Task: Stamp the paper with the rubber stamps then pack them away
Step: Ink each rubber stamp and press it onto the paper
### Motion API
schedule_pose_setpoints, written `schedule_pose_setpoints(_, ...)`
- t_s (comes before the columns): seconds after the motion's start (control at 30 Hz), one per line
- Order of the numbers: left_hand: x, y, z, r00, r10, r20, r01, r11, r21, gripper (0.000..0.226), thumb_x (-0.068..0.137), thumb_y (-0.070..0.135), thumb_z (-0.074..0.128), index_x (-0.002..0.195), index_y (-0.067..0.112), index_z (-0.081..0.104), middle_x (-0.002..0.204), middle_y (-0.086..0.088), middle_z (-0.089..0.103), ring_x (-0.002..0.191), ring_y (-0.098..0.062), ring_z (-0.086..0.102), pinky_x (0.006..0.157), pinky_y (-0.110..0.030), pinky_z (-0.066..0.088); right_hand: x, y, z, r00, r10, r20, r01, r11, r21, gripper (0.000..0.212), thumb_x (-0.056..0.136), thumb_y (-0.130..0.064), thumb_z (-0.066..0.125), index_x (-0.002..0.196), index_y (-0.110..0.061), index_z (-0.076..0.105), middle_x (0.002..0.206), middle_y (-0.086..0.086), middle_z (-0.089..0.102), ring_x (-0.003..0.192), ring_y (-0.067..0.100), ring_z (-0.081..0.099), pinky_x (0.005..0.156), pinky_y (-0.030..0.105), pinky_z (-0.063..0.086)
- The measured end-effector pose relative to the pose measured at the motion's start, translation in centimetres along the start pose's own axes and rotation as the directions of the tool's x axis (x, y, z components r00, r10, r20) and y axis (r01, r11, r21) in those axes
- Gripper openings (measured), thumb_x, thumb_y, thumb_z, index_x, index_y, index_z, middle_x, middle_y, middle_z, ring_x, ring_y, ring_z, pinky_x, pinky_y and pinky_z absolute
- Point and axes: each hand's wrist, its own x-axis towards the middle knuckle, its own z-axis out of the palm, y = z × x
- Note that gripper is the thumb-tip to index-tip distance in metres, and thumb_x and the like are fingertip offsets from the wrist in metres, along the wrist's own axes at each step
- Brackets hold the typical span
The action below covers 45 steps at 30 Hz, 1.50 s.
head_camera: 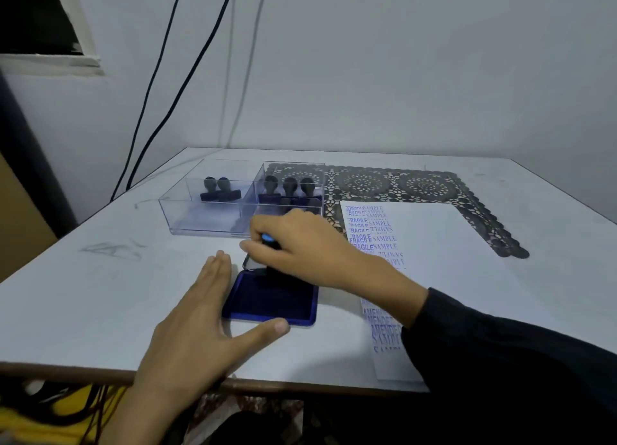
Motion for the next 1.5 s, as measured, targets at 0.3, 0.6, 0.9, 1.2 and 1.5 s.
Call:
schedule_pose_setpoints(0.3,0.1,-0.3,0.4,1.000,0.021,-0.002,-0.021,0.997,0.074,0.125,0.045,0.098,0.022,0.151,0.037,-0.002,0.153,0.027,-0.004,0.131,0.016,-0.007,0.110,-0.026,0.027,0.4,-0.4,3.1,0.995,0.039,-0.096,-0.040,0.999,-0.013,0.023,0.096,-0.033,0.048,0.079,-0.022,0.037,0.059,-0.003,0.040,0.058,0.025,0.040,0.054,0.033,0.031)
schedule_pose_setpoints(0.6,0.3,-0.7,0.6,0.999,0.049,-0.011,-0.048,0.995,0.089,0.120,0.049,0.098,0.026,0.151,0.039,0.003,0.156,0.026,0.000,0.140,0.009,0.004,0.107,-0.027,0.032,-1.1,-0.3,3.8,0.984,-0.076,-0.162,0.050,0.986,-0.162,0.021,0.094,-0.035,0.044,0.083,-0.018,0.045,0.054,0.003,0.055,0.050,0.035,0.047,0.046,0.032,0.030)
schedule_pose_setpoints(0.9,-0.8,0.4,0.8,0.988,0.104,-0.115,-0.120,0.983,-0.143,0.112,0.048,0.094,0.042,0.146,0.052,0.010,0.148,0.040,0.003,0.129,0.025,0.002,0.106,-0.015,0.021,-3.2,0.8,-1.7,0.986,0.083,-0.145,-0.060,0.986,0.155,0.026,0.096,-0.037,0.047,0.074,-0.025,0.041,0.051,-0.005,0.044,0.050,0.011,0.039,0.055,0.034,0.033)
schedule_pose_setpoints(1.2,-2.3,7.6,7.1,0.859,0.510,-0.051,-0.510,0.860,0.000,0.084,0.085,0.075,0.029,0.151,0.022,0.026,0.156,0.015,0.015,0.141,0.007,0.013,0.112,-0.014,0.011,-11.3,5.4,-5.3,0.968,0.237,-0.085,-0.232,0.970,0.068,0.035,0.091,-0.050,0.038,0.067,-0.025,0.035,0.052,-0.001,0.042,0.050,0.018,0.037,0.053,0.039,0.033)
schedule_pose_setpoints(1.5,-2.3,8.3,8.4,0.884,0.464,0.052,-0.466,0.871,0.157,0.079,0.093,0.064,0.014,0.125,0.012,0.063,0.135,0.000,0.056,0.125,-0.009,0.051,0.097,-0.023,0.041,-12.8,6.2,-5.0,0.972,0.227,-0.061,-0.231,0.971,-0.063,0.034,0.091,-0.052,0.033,0.068,-0.027,0.031,0.054,-0.005,0.045,0.051,0.017,0.040,0.048,0.030,0.026)
